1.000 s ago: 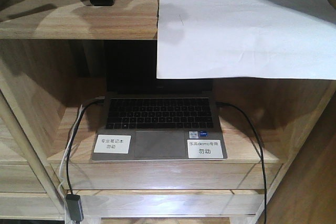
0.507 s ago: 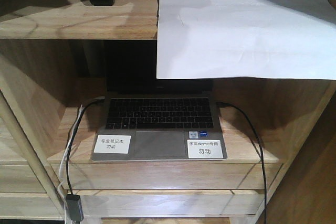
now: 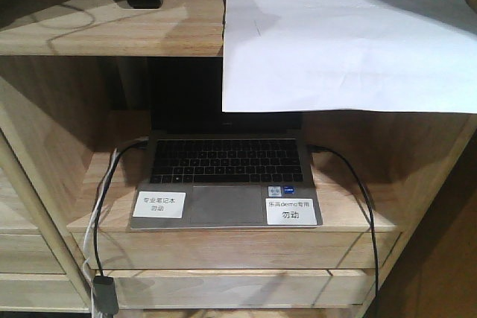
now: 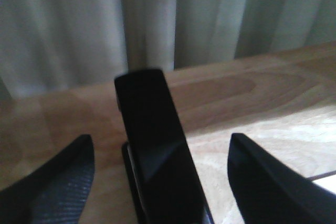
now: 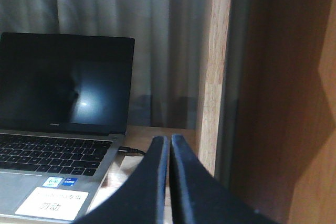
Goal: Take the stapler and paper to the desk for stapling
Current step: 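Reach the left gripper up to the black stapler on the shelf, then close the left gripper on the black stapler and lift it off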
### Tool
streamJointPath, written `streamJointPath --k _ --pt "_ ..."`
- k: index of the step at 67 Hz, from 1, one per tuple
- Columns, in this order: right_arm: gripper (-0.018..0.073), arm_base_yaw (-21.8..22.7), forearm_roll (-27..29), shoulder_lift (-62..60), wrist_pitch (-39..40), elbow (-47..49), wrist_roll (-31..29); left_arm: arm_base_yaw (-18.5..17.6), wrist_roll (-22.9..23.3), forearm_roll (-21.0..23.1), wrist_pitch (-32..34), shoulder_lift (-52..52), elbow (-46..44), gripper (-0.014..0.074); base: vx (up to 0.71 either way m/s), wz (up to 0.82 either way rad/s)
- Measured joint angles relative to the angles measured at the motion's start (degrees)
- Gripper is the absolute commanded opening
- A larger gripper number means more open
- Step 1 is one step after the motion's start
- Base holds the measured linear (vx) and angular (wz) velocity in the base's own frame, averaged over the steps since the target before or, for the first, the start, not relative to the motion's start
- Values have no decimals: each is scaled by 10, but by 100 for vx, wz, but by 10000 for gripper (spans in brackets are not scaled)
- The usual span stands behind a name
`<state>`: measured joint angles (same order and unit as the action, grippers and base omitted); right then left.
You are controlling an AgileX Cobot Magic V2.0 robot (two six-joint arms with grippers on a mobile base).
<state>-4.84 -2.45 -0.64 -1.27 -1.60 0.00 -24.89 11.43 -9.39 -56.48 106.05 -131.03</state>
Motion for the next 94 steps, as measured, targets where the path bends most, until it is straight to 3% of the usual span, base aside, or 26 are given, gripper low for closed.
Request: streamJointPath --k 18,25,34,45,64,80,94 --pt "-9 0 0 0 0 0 0 0 12 0 -12 31 -5 510 0 0" --pt "-9 0 0 0 0 0 0 0 27 0 -16 40 -6 454 0 0" --pt "-9 0 0 0 0 0 0 0 39 4 -16 44 -7 293 0 0" --pt "-9 0 0 0 0 0 0 -1 44 1 -16 44 -7 -6 0 0" --pt "-9 0 0 0 0 0 0 -1 41 -15 -27 31 -7 -7 0 0" --pt "-9 0 0 0 0 0 0 -11 -13 -15 -46 -30 3 -7 0 0" --pt "-9 0 0 0 0 0 0 -36 -22 -17 -11 -114 103 -7 0 0"
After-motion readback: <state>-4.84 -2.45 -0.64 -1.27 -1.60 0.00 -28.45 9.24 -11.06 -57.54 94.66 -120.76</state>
